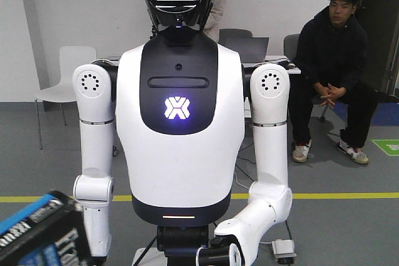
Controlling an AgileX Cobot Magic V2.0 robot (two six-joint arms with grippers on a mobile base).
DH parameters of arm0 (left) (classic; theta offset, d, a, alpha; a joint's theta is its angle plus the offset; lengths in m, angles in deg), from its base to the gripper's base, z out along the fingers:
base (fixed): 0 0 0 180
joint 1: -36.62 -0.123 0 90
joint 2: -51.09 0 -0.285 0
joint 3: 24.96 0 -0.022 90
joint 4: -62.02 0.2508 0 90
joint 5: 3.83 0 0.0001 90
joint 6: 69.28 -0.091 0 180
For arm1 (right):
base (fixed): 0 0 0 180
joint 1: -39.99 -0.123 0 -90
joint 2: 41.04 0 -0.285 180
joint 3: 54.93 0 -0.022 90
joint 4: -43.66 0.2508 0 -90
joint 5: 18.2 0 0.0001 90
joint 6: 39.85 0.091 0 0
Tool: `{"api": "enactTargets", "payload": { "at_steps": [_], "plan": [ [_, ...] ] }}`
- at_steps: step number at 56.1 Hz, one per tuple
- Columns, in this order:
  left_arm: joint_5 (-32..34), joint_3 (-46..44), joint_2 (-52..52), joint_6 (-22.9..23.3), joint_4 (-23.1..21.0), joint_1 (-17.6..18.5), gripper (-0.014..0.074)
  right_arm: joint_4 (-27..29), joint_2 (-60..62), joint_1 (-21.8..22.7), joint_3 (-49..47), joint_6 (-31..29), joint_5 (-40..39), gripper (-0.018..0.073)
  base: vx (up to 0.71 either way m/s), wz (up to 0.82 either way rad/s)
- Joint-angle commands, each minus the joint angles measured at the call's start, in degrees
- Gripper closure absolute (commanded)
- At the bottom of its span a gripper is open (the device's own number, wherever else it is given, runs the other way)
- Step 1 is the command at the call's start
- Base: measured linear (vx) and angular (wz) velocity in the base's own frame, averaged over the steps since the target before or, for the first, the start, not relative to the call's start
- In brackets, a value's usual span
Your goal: Pick snacks and fruit into basket
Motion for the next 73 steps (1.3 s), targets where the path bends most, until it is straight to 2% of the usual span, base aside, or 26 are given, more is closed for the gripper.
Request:
{"api": "enactTargets", "payload": {
  "at_steps": [1,5,8,14,20,28,36,41,49,56,61,73],
  "plan": [
    [2.23,-3.94,2.54,-11.76,-8.16,4.18,0.0396,-0.18,0.00,0.37,-1.77,-0.73,-4.33,0.0027,0.00,0.00],
    [-1.01,-5.23,4.71,-17.67,-11.96,6.87,0.0396,-0.18,0.00,0.37,-1.77,-0.73,-4.33,0.0027,0.00,0.00],
    [-2.95,-5.91,6.24,-20.48,-14.50,8.41,0.0396,-0.18,0.00,0.37,-1.77,-0.73,-4.33,0.0027,0.00,0.00],
    [-4.24,-5.94,9.54,-23.10,-19.23,10.88,0.0396,-0.18,0.00,0.37,-1.77,-0.73,-4.33,0.0027,0.00,0.00],
    [-5.42,-5.94,13.37,-25.77,-20.93,12.98,0.0396,-0.35,0.00,0.37,-1.77,-0.73,-4.33,0.0027,0.00,0.00],
    [-6.15,-5.94,18.67,-31.24,-20.93,16.13,0.0396,-0.56,0.00,0.37,-1.77,-0.73,-4.33,0.0027,0.00,0.00],
    [-5.86,-5.94,24.10,-36.49,-20.82,17.56,0.0391,-0.56,0.00,0.37,-1.77,-0.73,-4.33,0.0027,0.00,0.00],
    [-6.83,-6.47,26.61,-36.78,-21.45,17.56,0.0367,-0.56,0.00,0.37,-1.77,-0.73,-4.33,0.0027,0.00,0.00],
    [-9.48,-8.78,27.53,-36.90,-27.05,17.56,0.0302,-0.55,0.00,0.37,-1.77,-0.73,-3.93,0.0027,0.00,0.00],
    [-9.33,-12.06,25.79,-39.07,-29.86,17.56,0.0309,-0.55,0.00,0.37,-1.77,-0.73,-3.93,0.0027,0.00,0.00],
    [-9.33,-14.74,23.94,-40.91,-29.93,17.56,0.0339,-0.55,0.00,0.37,-1.77,-0.73,-3.93,0.0027,0.00,0.00],
    [-8.02,-18.56,19.49,-40.87,-29.92,17.51,0.0364,-0.55,0.00,0.37,-1.77,-0.67,-3.92,0.0027,0.00,0.00]
  ]
}}
